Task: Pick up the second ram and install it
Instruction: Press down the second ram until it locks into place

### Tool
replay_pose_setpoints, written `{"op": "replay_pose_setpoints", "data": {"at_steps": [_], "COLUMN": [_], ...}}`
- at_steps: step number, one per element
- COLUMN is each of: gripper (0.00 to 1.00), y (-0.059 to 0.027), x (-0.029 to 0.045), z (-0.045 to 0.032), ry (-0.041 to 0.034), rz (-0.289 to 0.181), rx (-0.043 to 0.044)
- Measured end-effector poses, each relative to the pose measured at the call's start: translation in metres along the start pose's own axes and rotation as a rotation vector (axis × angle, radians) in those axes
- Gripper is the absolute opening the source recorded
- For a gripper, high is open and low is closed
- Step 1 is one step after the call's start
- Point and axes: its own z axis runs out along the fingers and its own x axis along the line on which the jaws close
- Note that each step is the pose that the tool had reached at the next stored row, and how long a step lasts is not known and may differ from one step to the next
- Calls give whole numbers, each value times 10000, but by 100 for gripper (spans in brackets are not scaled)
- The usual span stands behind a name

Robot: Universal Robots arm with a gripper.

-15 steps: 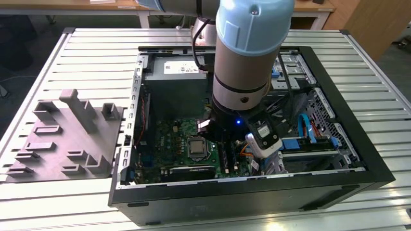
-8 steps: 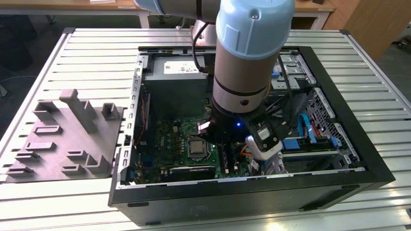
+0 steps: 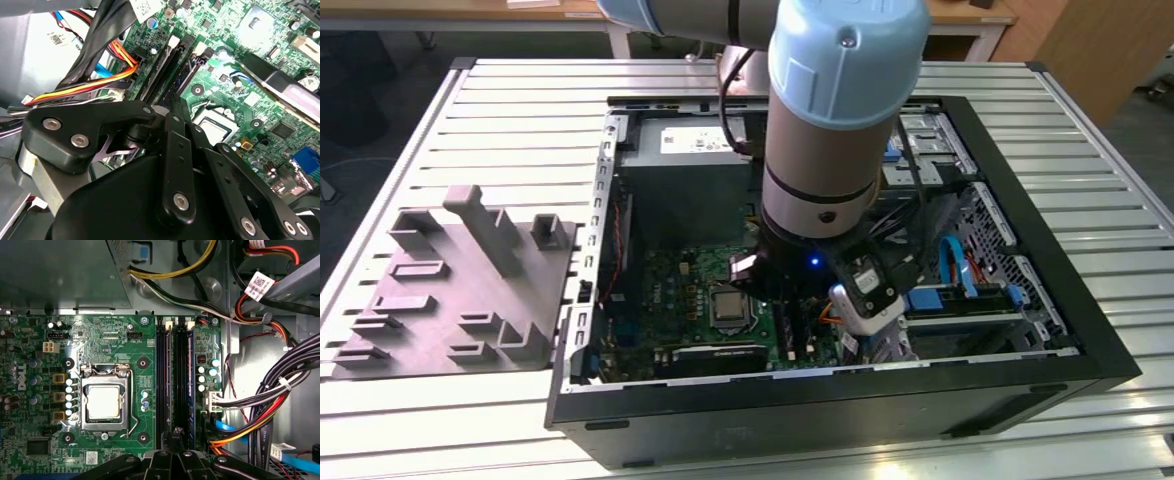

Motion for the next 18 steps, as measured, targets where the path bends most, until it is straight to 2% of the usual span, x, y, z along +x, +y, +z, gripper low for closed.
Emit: {"op": "replay_pose_setpoints", "data": {"at_steps": [18], "gripper": [10], "y": [-4], "x": [3], "z": [82], "ry": [1], "rz": [0], "rx": [4]}}
